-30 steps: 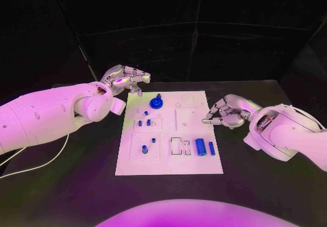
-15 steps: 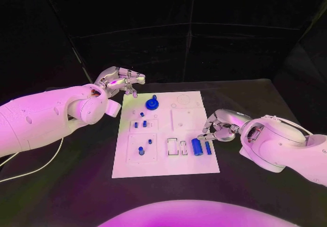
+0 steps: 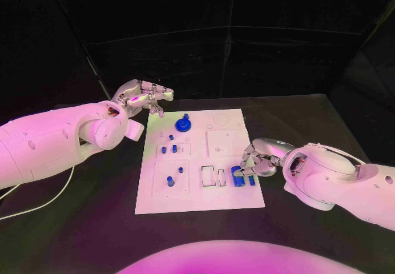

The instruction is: Assemble the parts on the task board

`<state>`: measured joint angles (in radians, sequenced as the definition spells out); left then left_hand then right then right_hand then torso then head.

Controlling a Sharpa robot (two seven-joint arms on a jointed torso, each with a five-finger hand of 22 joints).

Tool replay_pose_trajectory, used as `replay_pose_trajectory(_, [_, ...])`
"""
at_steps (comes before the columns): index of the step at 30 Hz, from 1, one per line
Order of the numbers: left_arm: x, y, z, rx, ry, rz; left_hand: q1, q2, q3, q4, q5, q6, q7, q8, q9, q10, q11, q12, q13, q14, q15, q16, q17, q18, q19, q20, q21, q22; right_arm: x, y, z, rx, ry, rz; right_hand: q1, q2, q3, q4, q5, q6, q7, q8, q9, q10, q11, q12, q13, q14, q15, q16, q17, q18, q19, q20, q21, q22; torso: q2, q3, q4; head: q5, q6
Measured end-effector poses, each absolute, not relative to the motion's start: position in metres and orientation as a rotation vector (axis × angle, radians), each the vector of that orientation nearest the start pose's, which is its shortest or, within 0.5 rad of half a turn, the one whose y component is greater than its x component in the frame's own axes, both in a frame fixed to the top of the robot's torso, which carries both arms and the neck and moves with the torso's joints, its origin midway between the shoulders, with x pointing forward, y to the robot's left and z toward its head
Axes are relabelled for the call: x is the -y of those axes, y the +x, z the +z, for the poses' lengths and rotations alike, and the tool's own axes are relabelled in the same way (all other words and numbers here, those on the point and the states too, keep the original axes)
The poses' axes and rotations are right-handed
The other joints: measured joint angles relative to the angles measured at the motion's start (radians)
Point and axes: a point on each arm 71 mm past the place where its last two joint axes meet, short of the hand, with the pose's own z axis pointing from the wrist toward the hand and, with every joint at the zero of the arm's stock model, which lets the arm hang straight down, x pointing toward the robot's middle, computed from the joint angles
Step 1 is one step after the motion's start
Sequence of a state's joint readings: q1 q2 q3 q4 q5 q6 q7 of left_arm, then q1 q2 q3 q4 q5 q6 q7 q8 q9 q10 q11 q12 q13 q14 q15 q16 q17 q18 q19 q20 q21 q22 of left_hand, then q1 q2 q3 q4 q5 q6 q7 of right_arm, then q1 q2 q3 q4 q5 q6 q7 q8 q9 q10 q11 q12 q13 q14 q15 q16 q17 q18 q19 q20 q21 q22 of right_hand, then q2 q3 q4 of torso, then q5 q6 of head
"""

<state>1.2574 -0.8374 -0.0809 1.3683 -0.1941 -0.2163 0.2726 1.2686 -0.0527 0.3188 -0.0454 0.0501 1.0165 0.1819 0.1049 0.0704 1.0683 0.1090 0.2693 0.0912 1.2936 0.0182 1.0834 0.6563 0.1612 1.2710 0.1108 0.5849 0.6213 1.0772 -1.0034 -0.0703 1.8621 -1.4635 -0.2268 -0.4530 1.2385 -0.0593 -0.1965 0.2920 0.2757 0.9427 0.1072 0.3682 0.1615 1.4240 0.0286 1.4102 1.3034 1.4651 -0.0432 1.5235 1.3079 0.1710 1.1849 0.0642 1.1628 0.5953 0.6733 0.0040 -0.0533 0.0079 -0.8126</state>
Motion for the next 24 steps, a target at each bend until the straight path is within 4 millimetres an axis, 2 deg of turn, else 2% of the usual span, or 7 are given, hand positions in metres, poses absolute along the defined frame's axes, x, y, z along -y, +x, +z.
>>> replay_pose_trajectory(4, [-0.248, 0.519, -0.178, -1.562, -0.944, -1.361, -0.002, 0.002, -0.005, 0.005, 0.0, 0.0, 0.0, 0.0, 0.0, 0.0, 0.0, 0.002, 0.001, 0.0, 0.0, 0.0, -0.001, 0.0, 0.0, 0.0, 0.0, -0.001, 0.194, 0.392, -0.233, -1.994, -0.043, 0.502, -0.019, -0.007, -0.002, 0.002, -0.003, -0.004, 0.003, 0.011, 0.005, 0.0, 0.0, 0.0, 0.002, 0.0, 0.0, 0.0, 0.0, 0.0, 0.0, 0.0, 0.0, 0.001, 0.0, 0.0, -0.0008, 0.0, -0.001])
replay_pose_trajectory(8, [-0.248, 0.519, -0.178, -1.562, -0.944, -1.361, -0.005, 0.004, -0.005, 0.005, 0.0, 0.0, 0.0, 0.0, 0.0, 0.0, 0.0, 0.006, 0.001, -0.004, 0.004, 0.0, -0.002, 0.0, 0.0, 0.0, 0.0, -0.001, 0.193, 0.392, -0.236, -2.007, -0.053, 0.492, -0.048, -0.021, -0.002, 0.002, -0.038, -0.016, 0.002, 0.029, 0.012, 0.0, 0.0, 0.0, 0.005, 0.0, 0.0, 0.0, 0.0, 0.0, 0.0, 0.0, 0.0, 0.003, 0.001, 0.0004, -0.0008, 0.0, -0.003])
replay_pose_trajectory(16, [-0.248, 0.519, -0.179, -1.563, -0.944, -1.361, -0.004, 0.004, -0.01, 0.01, 0.0, 0.0, 0.0, 0.0, 0.0, 0.0, 0.0, 0.006, 0.001, -0.004, 0.004, 0.0, -0.003, 0.0, 0.0, 0.0, 0.0, -0.003, 0.19, 0.393, -0.241, -2.024, -0.067, 0.471, -0.056, -0.029, -0.002, 0.002, -0.051, -0.017, 0.0, 0.034, 0.015, 0.0, 0.0, -0.001, 0.005, 0.0, 0.0, 0.0, 0.0, 0.0, 0.0, 0.0, 0.0, 0.003, 0.001, 0.001, -0.0002, 0.001, -0.005])
replay_pose_trajectory(21, [-0.248, 0.519, -0.179, -1.565, -0.945, -1.361, -0.004, 0.004, -0.01, 0.01, 0.0, 0.0, 0.0, 0.0, 0.0, -0.004, -0.004, 0.006, 0.001, -0.004, 0.004, 0.0, -0.004, 0.0, 0.0, 0.0, -0.001, -0.003, 0.188, 0.395, -0.245, -2.032, -0.077, 0.459, -0.055, -0.028, 0.003, -0.002, -0.051, -0.017, 0.0, 0.049, 0.02, 0.0, 0.0, -0.001, 0.005, 0.0, 0.0, 0.0, 0.0, 0.0, 0.0, 0.0, 0.006, 0.004, 0.001, 0.0004, -0.0001, 0.001, -0.007])
replay_pose_trajectory(24, [-0.248, 0.519, -0.179, -1.567, -0.945, -1.361, -0.004, 0.004, -0.013, 0.013, 0.0, 0.0, 0.0, 0.0, 0.0, -0.007, 0.0, 0.006, 0.002, -0.004, 0.003, 0.0, -0.004, 0.0, 0.0, 0.0, -0.004, -0.004, 0.186, 0.394, -0.247, -2.032, -0.082, 0.459, -0.04, -0.013, 0.014, -0.002, -0.026, -0.02, -0.003, 0.06, 0.028, 0.0, 0.0, -0.001, 0.005, 0.0, 0.0, 0.0, 0.0, 0.0, 0.0, 0.0, 0.006, 0.004, 0.001, -0.0002, -0.0001, 0.0, -0.006])
